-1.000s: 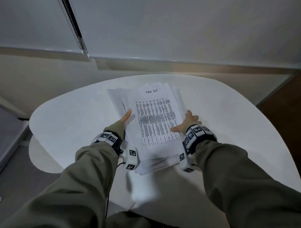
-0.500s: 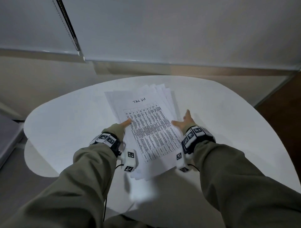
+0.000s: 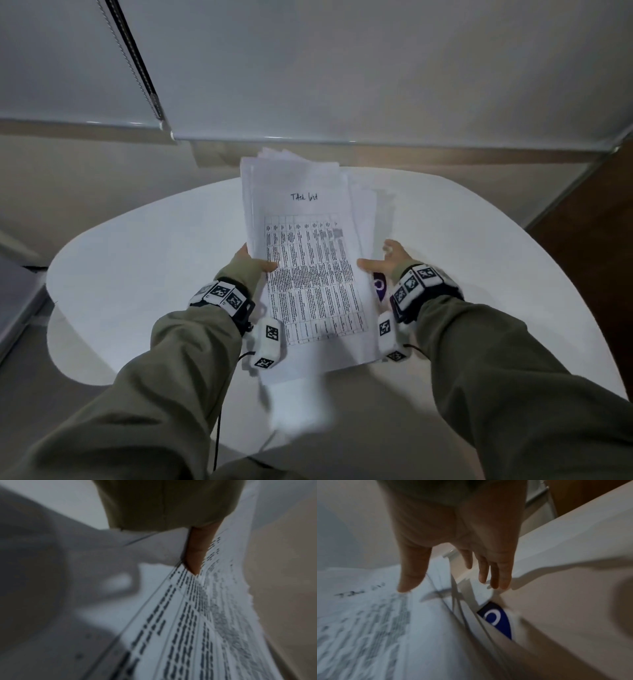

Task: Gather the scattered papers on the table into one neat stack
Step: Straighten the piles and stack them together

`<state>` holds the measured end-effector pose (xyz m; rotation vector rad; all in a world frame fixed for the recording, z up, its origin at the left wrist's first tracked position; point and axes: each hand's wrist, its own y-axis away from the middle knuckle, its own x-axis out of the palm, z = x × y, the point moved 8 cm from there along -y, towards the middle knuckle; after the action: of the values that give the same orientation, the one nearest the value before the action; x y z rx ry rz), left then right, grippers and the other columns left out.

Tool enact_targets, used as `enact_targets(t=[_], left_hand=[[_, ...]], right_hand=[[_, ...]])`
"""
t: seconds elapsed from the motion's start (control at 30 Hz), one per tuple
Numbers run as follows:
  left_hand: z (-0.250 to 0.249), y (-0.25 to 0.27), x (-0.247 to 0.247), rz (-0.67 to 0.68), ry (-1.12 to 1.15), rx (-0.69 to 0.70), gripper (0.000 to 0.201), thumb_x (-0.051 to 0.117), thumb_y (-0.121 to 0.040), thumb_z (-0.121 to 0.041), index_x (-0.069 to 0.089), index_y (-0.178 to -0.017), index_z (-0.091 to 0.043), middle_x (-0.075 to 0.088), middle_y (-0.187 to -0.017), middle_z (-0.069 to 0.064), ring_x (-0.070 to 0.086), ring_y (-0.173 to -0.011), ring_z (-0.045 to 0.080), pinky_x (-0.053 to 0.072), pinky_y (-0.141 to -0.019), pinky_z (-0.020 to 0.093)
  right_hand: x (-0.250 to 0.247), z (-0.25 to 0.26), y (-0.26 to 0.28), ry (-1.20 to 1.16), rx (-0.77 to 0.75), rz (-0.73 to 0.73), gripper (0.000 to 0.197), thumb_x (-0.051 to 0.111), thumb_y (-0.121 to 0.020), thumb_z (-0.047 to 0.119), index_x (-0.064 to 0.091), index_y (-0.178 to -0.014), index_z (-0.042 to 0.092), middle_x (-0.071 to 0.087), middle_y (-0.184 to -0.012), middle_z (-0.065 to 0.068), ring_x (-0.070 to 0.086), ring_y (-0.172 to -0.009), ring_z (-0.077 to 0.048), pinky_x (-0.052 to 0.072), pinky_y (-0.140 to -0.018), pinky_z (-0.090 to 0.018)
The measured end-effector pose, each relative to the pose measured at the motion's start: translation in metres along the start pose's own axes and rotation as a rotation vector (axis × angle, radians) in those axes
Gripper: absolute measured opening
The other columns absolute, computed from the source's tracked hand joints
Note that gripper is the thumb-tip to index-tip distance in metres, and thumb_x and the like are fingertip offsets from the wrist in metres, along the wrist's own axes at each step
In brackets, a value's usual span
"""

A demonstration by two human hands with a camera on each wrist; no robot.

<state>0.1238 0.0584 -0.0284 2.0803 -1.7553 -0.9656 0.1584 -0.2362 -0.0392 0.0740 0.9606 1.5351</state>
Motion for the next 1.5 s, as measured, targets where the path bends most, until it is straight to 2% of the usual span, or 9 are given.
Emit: enact_targets(t=[0.1, 0.27, 0.43, 0.6, 0.73, 1.07, 1.2, 1.37, 1.5], left_hand=[[-0.032, 0.015, 0.005, 0.036, 0.053, 0.102, 0.058, 0.071, -0.077, -0.014, 0.046, -0.129, -0.010, 0.058, -0.116, 0.004, 0.050, -0.113, 0.024, 0.032, -0.107, 0.052], [-0.112, 0.056, 0.023, 0.082, 0.095, 0.344, 0.055, 0.072, -0.077, -0.018, 0.049, -0.125, -0.004, 0.063, -0.097, 0.001, 0.060, -0.097, 0.025, 0.050, -0.085, 0.036], [-0.147, 0.084, 0.032, -0.047, 0.142, 0.388, 0.068, 0.071, -0.078, -0.028, 0.036, -0.133, -0.008, 0.055, -0.126, 0.011, 0.051, -0.116, 0.026, 0.039, -0.102, 0.041], [-0.132, 0.092, 0.050, -0.023, 0.043, 0.385, 0.106, 0.079, -0.053, -0.052, 0.032, -0.137, -0.006, 0.054, -0.124, 0.005, 0.049, -0.121, 0.023, 0.041, -0.105, 0.042], [-0.143, 0.097, 0.060, 0.001, 0.073, 0.408, 0.089, 0.080, -0.067, -0.026, 0.032, -0.138, 0.000, 0.051, -0.130, 0.008, 0.045, -0.120, 0.017, 0.033, -0.106, 0.031], [-0.153, 0.100, 0.067, 0.006, 0.157, 0.490, 0.103, 0.084, -0.045, -0.047, 0.046, -0.131, -0.005, 0.059, -0.124, 0.009, 0.053, -0.117, 0.025, 0.037, -0.105, 0.034], [-0.148, 0.103, 0.066, 0.056, 0.071, 0.484, 0.102, 0.084, -0.046, -0.047, 0.045, -0.128, -0.002, 0.060, -0.121, 0.011, 0.056, -0.114, 0.026, 0.041, -0.105, 0.043], [-0.139, 0.091, 0.058, 0.000, 0.042, 0.459, 0.123, 0.084, -0.036, -0.062, 0.037, -0.134, -0.004, 0.057, -0.123, 0.012, 0.055, -0.113, 0.029, 0.045, -0.102, 0.046], [-0.132, 0.075, 0.060, 0.043, 0.070, 0.507, 0.111, 0.088, -0.033, -0.058, 0.049, -0.125, -0.008, 0.065, -0.113, 0.006, 0.061, -0.107, 0.025, 0.047, -0.100, 0.045]], right_hand=[[-0.024, 0.007, 0.023, -0.181, 0.013, -0.010, 0.114, 0.078, -0.065, 0.047, 0.004, -0.149, 0.022, 0.023, -0.154, -0.013, 0.046, -0.124, -0.033, 0.038, -0.102, -0.048], [-0.071, 0.052, 0.071, -0.439, -0.187, -0.132, 0.056, 0.079, -0.071, 0.019, 0.053, -0.116, -0.002, 0.064, -0.096, -0.006, 0.061, -0.089, -0.025, 0.050, -0.072, -0.028], [-0.113, 0.064, 0.101, -0.478, -0.320, -0.410, 0.051, 0.076, -0.075, 0.019, 0.056, -0.118, 0.001, 0.064, -0.117, -0.015, 0.060, -0.107, -0.031, 0.046, -0.099, -0.043], [-0.112, 0.030, 0.102, -0.488, -0.266, -0.430, 0.072, 0.078, -0.072, 0.029, 0.042, -0.128, 0.001, 0.055, -0.127, -0.012, 0.051, -0.119, -0.029, 0.037, -0.101, -0.032], [-0.113, 0.034, 0.114, -0.624, -0.360, -0.396, 0.074, 0.083, -0.066, 0.022, 0.046, -0.129, 0.009, 0.059, -0.115, 0.003, 0.053, -0.111, -0.017, 0.035, -0.106, -0.035], [-0.126, 0.035, 0.136, -0.743, -0.444, -0.464, 0.049, 0.080, -0.070, 0.021, 0.056, -0.110, 0.008, 0.065, -0.094, 0.003, 0.061, -0.100, -0.023, 0.046, -0.095, -0.032], [-0.140, 0.055, 0.160, -0.806, -0.545, -0.508, 0.033, 0.077, -0.072, 0.030, 0.054, -0.096, 0.028, 0.064, -0.097, 0.007, 0.060, -0.102, -0.020, 0.046, -0.098, -0.037], [-0.155, 0.077, 0.171, -0.990, -0.424, -0.538, 0.072, 0.047, -0.077, 0.070, 0.050, -0.128, 0.019, 0.054, -0.128, -0.001, 0.049, -0.124, -0.024, 0.036, -0.105, -0.034], [-0.157, 0.073, 0.175, -0.941, -0.336, -0.560, 0.034, 0.063, -0.079, 0.048, 0.060, -0.095, 0.018, 0.059, -0.096, 0.001, 0.056, -0.090, -0.019, 0.045, -0.078, -0.028]])
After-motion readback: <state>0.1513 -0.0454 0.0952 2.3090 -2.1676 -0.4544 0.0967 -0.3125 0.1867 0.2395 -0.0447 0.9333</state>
